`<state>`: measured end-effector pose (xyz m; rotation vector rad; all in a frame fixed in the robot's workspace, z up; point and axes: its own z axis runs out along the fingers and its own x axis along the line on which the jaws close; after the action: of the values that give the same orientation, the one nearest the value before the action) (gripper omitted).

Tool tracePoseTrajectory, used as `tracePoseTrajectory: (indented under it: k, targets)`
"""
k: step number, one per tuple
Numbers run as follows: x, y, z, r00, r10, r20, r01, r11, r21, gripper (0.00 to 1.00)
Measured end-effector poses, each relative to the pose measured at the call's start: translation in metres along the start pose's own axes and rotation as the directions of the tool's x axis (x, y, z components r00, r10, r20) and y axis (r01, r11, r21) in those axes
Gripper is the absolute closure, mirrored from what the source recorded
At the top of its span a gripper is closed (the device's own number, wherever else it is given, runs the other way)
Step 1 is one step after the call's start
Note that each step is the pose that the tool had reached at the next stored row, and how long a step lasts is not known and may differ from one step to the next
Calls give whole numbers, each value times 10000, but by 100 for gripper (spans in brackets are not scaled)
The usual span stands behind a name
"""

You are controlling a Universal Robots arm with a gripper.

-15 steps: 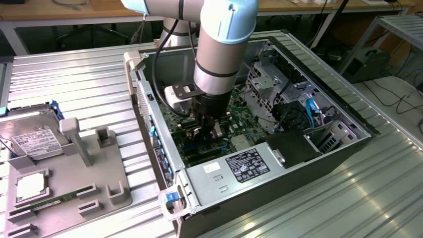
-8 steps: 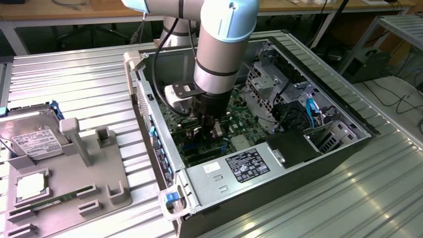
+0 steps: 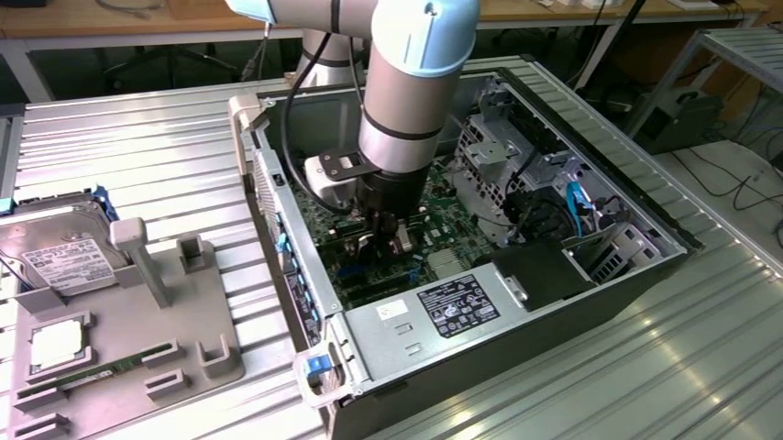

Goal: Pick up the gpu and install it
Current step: 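Insert the gpu into the slot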

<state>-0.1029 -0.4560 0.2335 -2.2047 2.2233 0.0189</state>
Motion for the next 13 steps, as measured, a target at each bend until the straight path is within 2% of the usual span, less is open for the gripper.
tracePoseTrajectory:
  k: [9, 13]
  targets:
    - [-5, 0, 2, 10000, 0, -3, 0, 10000, -1, 72]
    - [-4, 0, 34, 10000, 0, -4, 0, 10000, -3, 72]
